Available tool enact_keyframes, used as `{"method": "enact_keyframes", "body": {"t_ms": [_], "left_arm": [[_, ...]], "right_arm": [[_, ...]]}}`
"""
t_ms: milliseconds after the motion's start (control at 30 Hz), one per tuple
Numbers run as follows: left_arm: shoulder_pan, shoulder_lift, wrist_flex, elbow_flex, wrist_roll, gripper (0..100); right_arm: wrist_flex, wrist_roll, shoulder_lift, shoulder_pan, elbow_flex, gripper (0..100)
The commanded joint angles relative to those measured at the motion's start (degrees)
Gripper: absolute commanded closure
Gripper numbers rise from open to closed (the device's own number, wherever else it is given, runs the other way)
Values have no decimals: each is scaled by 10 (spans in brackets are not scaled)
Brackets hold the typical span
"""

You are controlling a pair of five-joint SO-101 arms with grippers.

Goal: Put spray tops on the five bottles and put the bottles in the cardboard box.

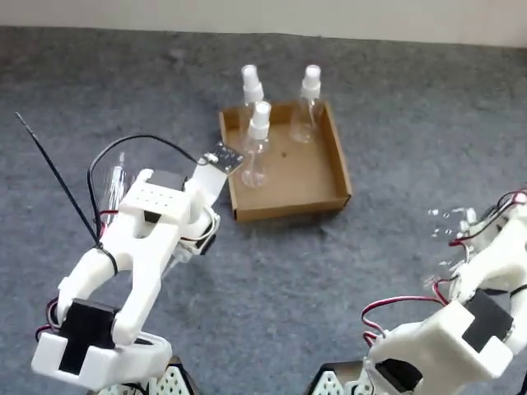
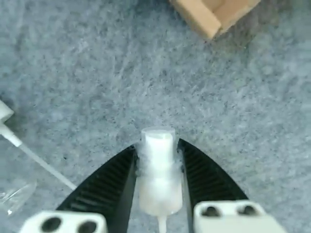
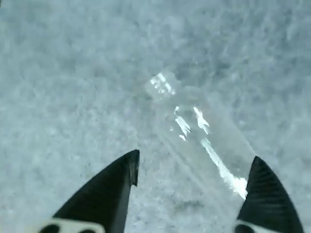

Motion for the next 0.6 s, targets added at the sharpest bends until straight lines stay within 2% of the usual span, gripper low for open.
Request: {"method": "enact_keyframes", "body": {"t_ms": [0,100,167,300,467,567], "left_arm": [[-12,-20,-5,-2,5,947],[-12,-20,-5,-2,5,947],[-12,-20,-5,-2,5,947],[-12,-20,-6,-3,5,947],[-12,-22,-4,-3,13,947],[-20,-23,-3,-7,69,945]], "right_arm": [[-94,11,-26,7,56,711],[-154,-6,-29,6,113,711],[-181,-70,-29,0,140,713],[-210,-266,-28,-18,167,755],[-206,-552,-29,-61,160,926],[-208,-733,-29,-71,160,967]]}}
